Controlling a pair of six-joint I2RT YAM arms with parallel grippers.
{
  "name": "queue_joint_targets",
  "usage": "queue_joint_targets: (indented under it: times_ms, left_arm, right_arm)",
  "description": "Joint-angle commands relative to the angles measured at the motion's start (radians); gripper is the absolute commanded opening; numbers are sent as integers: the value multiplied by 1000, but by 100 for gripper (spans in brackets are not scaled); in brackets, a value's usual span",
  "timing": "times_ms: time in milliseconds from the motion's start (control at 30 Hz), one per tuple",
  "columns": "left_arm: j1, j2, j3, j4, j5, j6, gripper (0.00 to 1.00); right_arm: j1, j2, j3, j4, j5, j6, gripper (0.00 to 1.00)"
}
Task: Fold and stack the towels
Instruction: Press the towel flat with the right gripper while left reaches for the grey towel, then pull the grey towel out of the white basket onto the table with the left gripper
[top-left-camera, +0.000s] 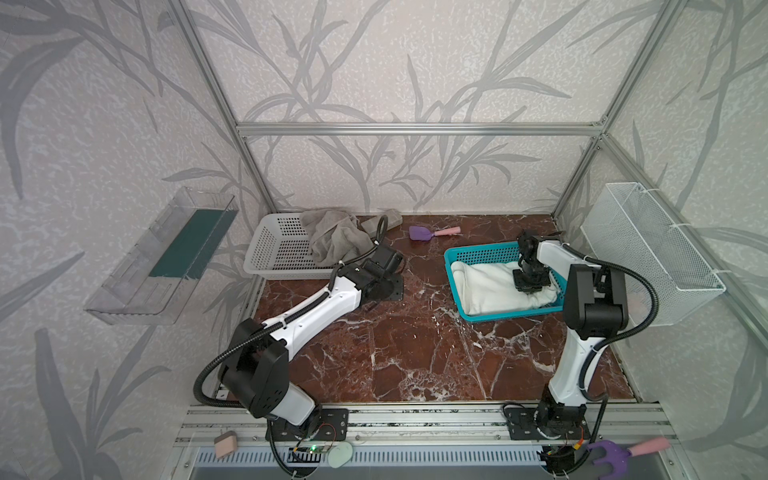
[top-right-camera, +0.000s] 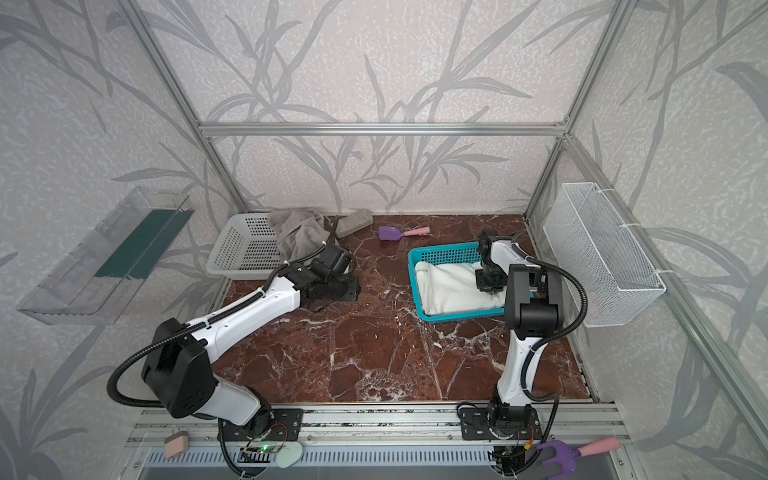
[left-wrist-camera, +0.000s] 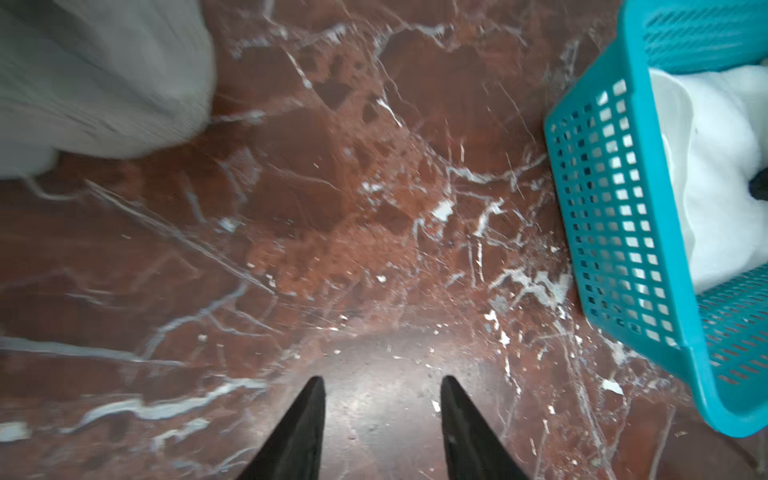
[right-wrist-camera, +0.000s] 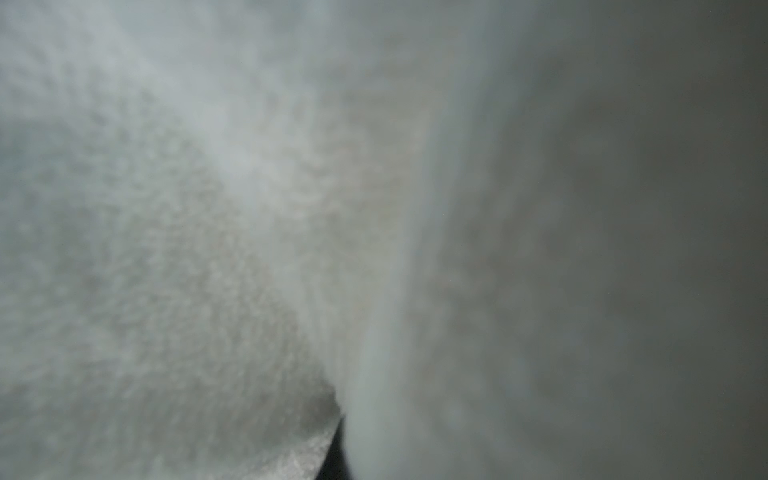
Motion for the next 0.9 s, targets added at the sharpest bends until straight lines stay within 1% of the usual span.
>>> queue_joint_targets:
  times_ms: [0,67,100,167,200,267,300,333,400,467,533,567,600,633,667,700,733,833,867]
  left_arm:
    - [132,36,148,-124,-112,100,54]
    - [215,92,255,-157,-97,159,60]
    - [243,122,304,-174,-103,184,61]
    - [298,208,424,-223,-138,225,63]
    - [321,248,469,-236,-146,237,65]
    - [379,336,545,-233,-123,256,70]
    - [405,379,576,-232,-95,257,71]
    - [430,427,610,-230,-75,257,71]
    - [461,517,693,-242,-72,271,73]
    - [477,604,784,-270,-61,280,73]
    - [490,697,894,-329,-14,282,72]
    - [495,738,951,-370,-10,274,70]
    - [497,779,1022,-431,-20,256,59]
    - [498,802,1086,-479,-20,260,39]
    - [499,799,1116,-498,-28,272,18]
    - [498,775,1117,-495,-36,284,4]
    - [498,734,1107,-480,-49,297,0]
    - [498,606,1102,-439,-62,356,0]
    - [498,561,1109,-427,-46,381,0]
  right_arm:
    - [-59,77,56,28,7,8,17]
    - [-83,107,122,10,-32,-11,18]
    - [-83,112,149,-3,-35,-14,19]
    - [-72,103,186,-16,-58,-19,26]
    - [-62,91,191,-11,-62,-23,32]
    - [-37,60,193,16,-61,-45,50]
    - [-28,51,201,18,-58,-51,54]
    - [-19,38,215,12,-51,-53,56]
    - [-3,17,239,-5,-48,-51,58]
    - [11,-13,252,-11,-62,-42,58]
    - [29,-54,251,-2,-91,-33,59]
    - [37,-71,246,7,-103,-29,59]
    - [51,-95,230,30,-115,-27,59]
    - [66,-122,203,70,-121,-31,59]
    - [83,-149,170,116,-122,-44,59]
    - [97,-173,143,157,-118,-48,59]
    - [113,-195,120,191,-115,-50,59]
    - [155,-256,82,249,-109,-45,59]
    - [168,-277,74,259,-111,-41,59]
